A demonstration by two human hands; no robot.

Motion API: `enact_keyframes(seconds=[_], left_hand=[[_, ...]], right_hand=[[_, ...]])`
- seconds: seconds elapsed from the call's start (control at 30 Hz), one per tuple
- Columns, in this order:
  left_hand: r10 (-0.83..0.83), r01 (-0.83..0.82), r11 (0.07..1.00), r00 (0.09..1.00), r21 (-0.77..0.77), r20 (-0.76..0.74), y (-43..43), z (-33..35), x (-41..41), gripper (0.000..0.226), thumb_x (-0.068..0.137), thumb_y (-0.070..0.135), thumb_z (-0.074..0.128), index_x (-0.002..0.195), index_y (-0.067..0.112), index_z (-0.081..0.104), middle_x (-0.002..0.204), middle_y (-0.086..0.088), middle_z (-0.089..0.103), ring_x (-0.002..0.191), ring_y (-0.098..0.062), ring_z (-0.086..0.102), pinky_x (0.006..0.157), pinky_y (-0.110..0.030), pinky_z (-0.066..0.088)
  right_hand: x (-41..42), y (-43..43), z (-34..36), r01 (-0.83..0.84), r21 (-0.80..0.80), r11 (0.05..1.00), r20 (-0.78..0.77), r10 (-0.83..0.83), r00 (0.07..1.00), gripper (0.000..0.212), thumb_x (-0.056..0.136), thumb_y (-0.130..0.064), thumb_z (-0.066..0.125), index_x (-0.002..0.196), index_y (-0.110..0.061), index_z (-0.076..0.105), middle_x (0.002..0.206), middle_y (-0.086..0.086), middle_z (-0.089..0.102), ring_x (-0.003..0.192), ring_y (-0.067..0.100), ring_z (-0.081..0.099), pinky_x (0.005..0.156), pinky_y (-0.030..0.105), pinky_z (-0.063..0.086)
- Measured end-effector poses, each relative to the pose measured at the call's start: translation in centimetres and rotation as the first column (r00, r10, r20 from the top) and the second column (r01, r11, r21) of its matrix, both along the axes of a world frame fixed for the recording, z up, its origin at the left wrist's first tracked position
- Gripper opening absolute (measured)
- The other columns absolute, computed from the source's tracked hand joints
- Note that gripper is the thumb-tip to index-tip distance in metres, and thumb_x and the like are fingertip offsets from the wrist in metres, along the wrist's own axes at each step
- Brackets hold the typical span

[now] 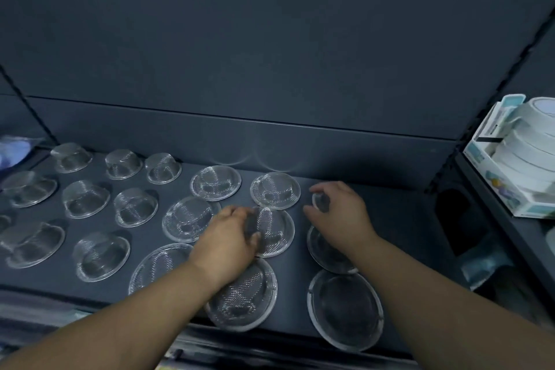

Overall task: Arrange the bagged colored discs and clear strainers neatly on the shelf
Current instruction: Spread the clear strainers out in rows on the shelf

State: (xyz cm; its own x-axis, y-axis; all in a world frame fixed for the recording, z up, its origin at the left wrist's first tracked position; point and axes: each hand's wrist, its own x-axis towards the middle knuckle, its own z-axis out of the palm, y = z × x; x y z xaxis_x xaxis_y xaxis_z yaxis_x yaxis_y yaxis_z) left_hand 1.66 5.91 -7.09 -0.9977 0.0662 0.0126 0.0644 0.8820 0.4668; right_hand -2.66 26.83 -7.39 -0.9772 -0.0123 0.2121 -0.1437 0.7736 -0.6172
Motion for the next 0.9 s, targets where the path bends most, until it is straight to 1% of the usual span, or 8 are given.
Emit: enact_keyframes(seconds=[0.13,0.23,0.37,0.47,0.53,0.63,0.73,0.9], left_hand=[[-0.120,0.115,0.993,0.961,0.032,0.250,-2.8,1.4,1.8,0.062,0.061,0.065,0.072,0.112,0.032,0.060,0.111,0.011,0.063,0.104,-0.009,0.060,0.091,-0.024,0.047],[-0.166,0.187,0.982,0.918,-0.025,0.360,-3.3,1.7,3.4,0.070,0.051,0.061,0.080,0.111,0.033,0.056,0.109,0.012,0.057,0.098,-0.008,0.057,0.081,-0.019,0.042],[-0.199,0.224,0.973,0.936,-0.055,0.291,-3.1,1.3,4.1,0.067,0.059,0.044,0.084,0.117,0.030,0.051,0.118,0.007,0.053,0.095,-0.008,0.047,0.079,-0.014,0.035],[-0.212,0.226,0.974,0.946,-0.032,0.246,-3.2,0.9,4.3,0.063,0.064,0.040,0.081,0.118,0.029,0.051,0.120,0.006,0.053,0.098,-0.008,0.048,0.078,-0.011,0.033],[-0.229,0.240,0.971,0.948,-0.021,0.223,-3.2,0.7,4.5,0.061,0.066,0.038,0.079,0.119,0.027,0.051,0.121,0.006,0.053,0.105,-0.010,0.051,0.078,-0.007,0.030],[-0.256,0.260,0.966,0.947,0.002,0.195,-3.3,0.4,4.7,0.067,0.066,0.037,0.080,0.125,0.025,0.050,0.124,0.004,0.052,0.112,-0.011,0.052,0.080,-0.007,0.029],[-0.273,0.271,0.962,0.947,0.035,0.167,-3.3,0.2,4.8,0.069,0.065,0.036,0.080,0.127,0.027,0.050,0.126,0.004,0.052,0.114,-0.011,0.051,0.087,-0.010,0.032],[-0.253,0.248,0.968,0.951,0.048,0.176,-2.7,-0.2,4.6,0.071,0.063,0.041,0.080,0.126,0.028,0.050,0.126,0.004,0.051,0.116,-0.014,0.051,0.098,-0.025,0.042]], right_hand=[[2.5,-2.8,0.0,-0.118,-0.021,0.993,0.030,0.119,0.992,0.033,0.077,-0.023,0.075,0.109,-0.021,0.068,0.103,-0.006,0.060,0.094,0.002,0.050,0.085,0.012,0.034],[3.2,-4.6,-0.1,-0.186,0.012,0.983,0.113,0.183,0.977,0.041,0.077,-0.027,0.075,0.116,-0.025,0.064,0.115,-0.007,0.061,0.105,0.007,0.056,0.086,0.012,0.035],[2.8,-6.8,-0.1,-0.197,0.093,0.976,0.191,0.177,0.966,0.049,0.077,-0.030,0.072,0.124,-0.024,0.058,0.126,-0.004,0.058,0.114,0.011,0.053,0.087,0.012,0.032],[2.1,-8.0,-0.1,-0.188,0.166,0.968,0.262,0.140,0.955,0.055,0.074,-0.034,0.073,0.125,-0.027,0.055,0.129,-0.002,0.057,0.118,0.016,0.053,0.098,0.026,0.041],[1.8,-8.4,-0.2,-0.184,0.187,0.965,0.284,0.126,0.950,0.057,0.071,-0.034,0.073,0.125,-0.027,0.054,0.126,0.000,0.059,0.116,0.018,0.054,0.097,0.031,0.044],[1.5,-8.4,-0.1,-0.186,0.214,0.959,0.289,0.120,0.950,0.057,0.070,-0.033,0.074,0.124,-0.027,0.056,0.121,0.000,0.062,0.112,0.018,0.056,0.093,0.028,0.045],[1.2,-8.0,0.3,-0.167,0.202,0.965,0.295,0.102,0.950,0.057,0.069,-0.036,0.075,0.123,-0.029,0.057,0.120,-0.004,0.064,0.111,0.015,0.057,0.092,0.025,0.045],[1.7,-7.7,0.2,-0.165,0.194,0.967,0.310,0.099,0.945,0.060,0.066,-0.034,0.076,0.122,-0.031,0.057,0.121,-0.005,0.063,0.110,0.012,0.057,0.092,0.023,0.045]])
